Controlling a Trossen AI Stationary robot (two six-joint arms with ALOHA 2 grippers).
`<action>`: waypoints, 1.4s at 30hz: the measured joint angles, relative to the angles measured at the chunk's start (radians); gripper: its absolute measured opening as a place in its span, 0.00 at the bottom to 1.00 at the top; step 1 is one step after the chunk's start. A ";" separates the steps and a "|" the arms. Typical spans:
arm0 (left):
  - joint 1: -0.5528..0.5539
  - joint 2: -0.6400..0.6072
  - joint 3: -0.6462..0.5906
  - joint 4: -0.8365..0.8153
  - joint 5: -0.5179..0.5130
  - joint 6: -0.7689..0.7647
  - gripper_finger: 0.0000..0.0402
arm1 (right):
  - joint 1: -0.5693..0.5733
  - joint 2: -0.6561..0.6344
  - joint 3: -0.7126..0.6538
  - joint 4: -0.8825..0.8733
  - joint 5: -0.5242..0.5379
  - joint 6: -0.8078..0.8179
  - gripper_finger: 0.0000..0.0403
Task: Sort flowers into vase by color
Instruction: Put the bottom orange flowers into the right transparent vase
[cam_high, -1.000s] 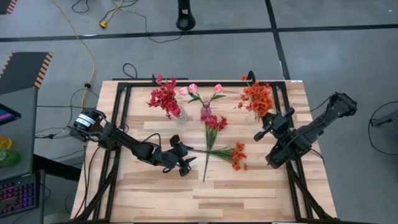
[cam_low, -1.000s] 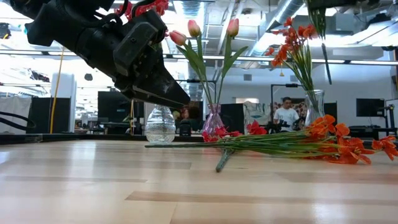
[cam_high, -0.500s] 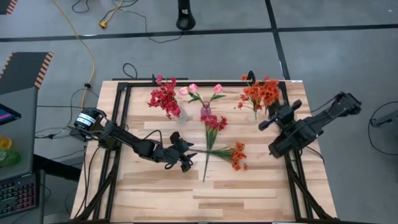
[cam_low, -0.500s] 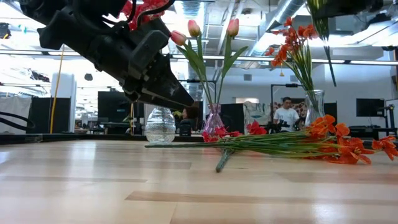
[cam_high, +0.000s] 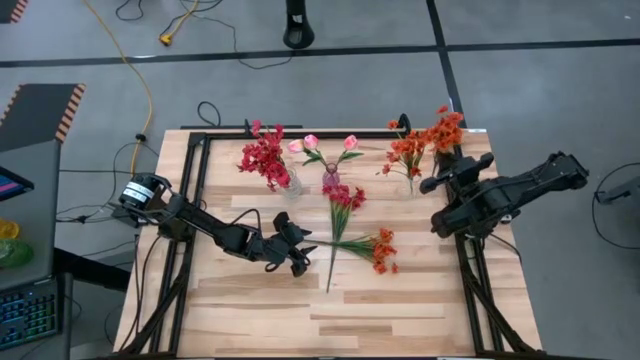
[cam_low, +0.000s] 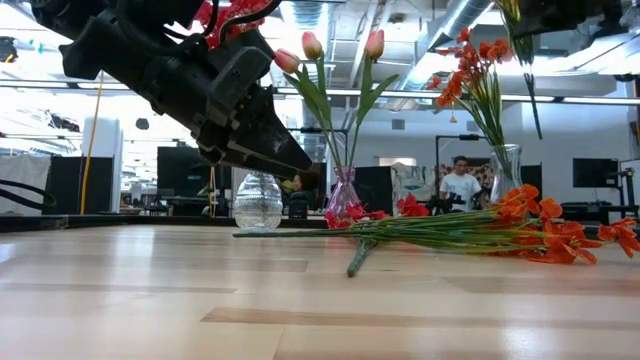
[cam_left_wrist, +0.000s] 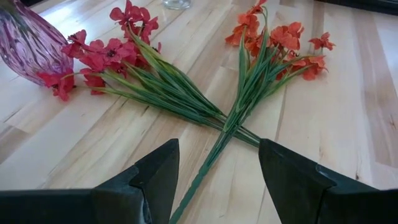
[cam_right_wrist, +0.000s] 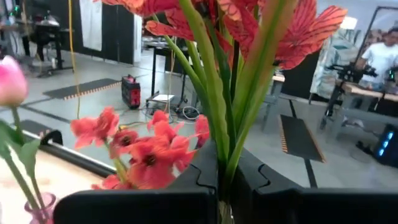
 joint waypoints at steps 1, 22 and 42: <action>0.000 0.000 0.000 0.000 0.000 0.000 0.52 | 0.001 -0.009 0.000 0.013 0.000 0.000 0.10; 0.000 0.000 0.000 0.000 0.000 0.003 0.52 | 0.217 -0.032 0.000 0.830 -0.001 -0.699 0.10; 0.000 0.000 0.000 0.000 -0.009 -0.014 0.52 | 0.032 -0.314 -0.059 1.334 -0.575 -1.514 0.10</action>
